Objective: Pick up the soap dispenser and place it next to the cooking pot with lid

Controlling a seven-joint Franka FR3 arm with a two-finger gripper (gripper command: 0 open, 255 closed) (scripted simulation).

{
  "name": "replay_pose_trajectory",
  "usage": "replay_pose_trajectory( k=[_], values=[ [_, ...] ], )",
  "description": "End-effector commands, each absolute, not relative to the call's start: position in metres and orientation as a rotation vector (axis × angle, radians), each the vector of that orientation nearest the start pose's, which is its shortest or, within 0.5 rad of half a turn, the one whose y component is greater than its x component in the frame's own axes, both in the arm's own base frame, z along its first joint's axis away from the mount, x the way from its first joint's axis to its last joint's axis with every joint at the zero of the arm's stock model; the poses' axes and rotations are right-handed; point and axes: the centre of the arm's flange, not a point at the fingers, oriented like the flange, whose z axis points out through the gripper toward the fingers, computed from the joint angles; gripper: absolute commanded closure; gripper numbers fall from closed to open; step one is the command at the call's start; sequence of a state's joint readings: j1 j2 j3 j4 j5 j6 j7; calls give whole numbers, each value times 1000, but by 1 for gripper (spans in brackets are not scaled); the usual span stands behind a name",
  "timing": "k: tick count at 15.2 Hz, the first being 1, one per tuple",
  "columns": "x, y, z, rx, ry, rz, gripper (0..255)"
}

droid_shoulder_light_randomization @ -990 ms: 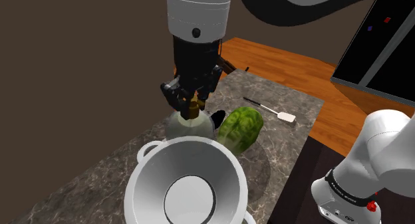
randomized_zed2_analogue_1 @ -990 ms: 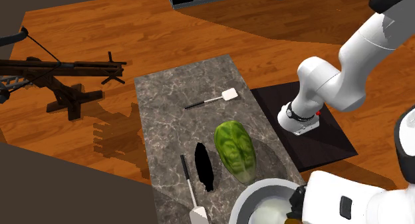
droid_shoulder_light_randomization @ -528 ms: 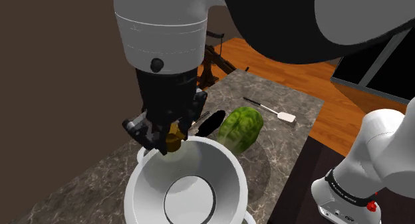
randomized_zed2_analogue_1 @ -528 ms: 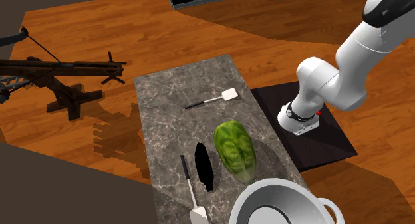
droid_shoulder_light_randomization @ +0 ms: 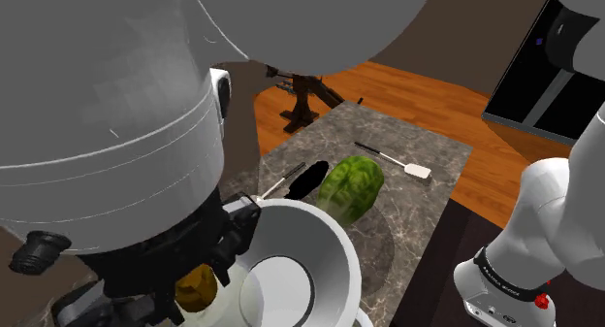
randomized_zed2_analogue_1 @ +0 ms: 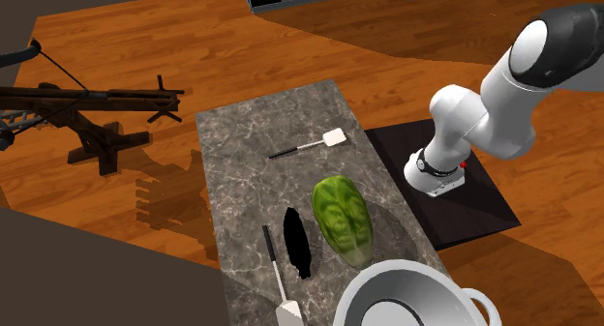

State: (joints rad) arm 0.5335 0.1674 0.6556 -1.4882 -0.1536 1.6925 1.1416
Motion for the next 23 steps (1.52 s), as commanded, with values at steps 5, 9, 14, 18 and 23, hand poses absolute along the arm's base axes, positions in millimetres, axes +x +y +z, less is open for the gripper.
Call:
replay_pose_trajectory(
  k=[5,9,14,18,23],
  values=[
    [231,615,593,-3093,-73,-118,255],
    [207,662,591,-3093,-73,-118,255],
    [191,692,574,-3093,-73,-118,255],
    [191,692,553,-3093,-73,-118,255],
    [191,692,526,-3093,-73,-118,255]
  ],
)
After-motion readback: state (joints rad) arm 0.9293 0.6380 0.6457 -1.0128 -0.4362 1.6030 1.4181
